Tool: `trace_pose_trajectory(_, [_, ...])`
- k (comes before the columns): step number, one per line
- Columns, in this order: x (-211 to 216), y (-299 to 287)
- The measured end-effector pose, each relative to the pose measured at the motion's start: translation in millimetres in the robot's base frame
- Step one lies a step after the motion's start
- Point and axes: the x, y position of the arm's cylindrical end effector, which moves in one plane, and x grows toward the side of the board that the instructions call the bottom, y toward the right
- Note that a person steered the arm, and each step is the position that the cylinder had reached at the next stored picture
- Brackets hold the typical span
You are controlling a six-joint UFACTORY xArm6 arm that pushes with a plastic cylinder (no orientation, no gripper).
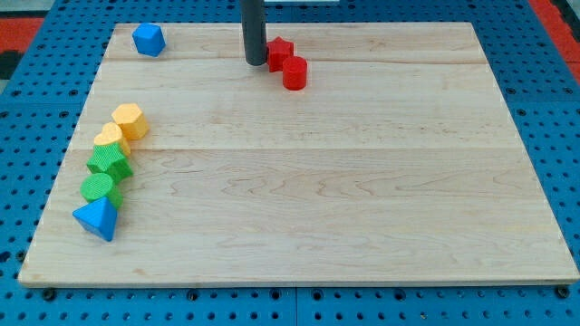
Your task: Slide the red star towards right and down a bit
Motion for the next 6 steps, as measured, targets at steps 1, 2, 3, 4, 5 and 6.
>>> trace_pose_trajectory(1, [-10, 2])
trace_pose_trajectory(2, [-29, -12])
trace_pose_trajectory(3, [-37, 59])
trace_pose_trajectory(4, [-17, 93])
trace_pose_trajectory(5, [28, 84])
trace_pose_trajectory(6, [17, 97])
